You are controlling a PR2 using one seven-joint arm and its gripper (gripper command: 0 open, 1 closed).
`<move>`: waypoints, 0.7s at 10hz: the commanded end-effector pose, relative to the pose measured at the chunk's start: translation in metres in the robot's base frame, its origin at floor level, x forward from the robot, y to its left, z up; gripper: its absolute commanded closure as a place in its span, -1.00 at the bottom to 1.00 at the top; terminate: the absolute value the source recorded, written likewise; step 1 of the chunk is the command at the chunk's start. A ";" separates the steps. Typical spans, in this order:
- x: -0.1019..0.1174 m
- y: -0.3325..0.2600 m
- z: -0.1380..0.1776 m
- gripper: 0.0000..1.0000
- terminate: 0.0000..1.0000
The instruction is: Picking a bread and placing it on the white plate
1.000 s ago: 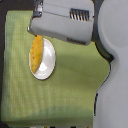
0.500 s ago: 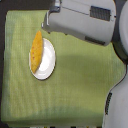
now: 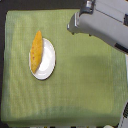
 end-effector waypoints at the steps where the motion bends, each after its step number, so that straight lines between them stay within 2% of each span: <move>1: -0.024 -0.105 -0.010 -1.00 -1.00; 4: -0.032 -0.138 -0.011 -1.00 -1.00; 7: -0.056 -0.161 -0.017 -1.00 -1.00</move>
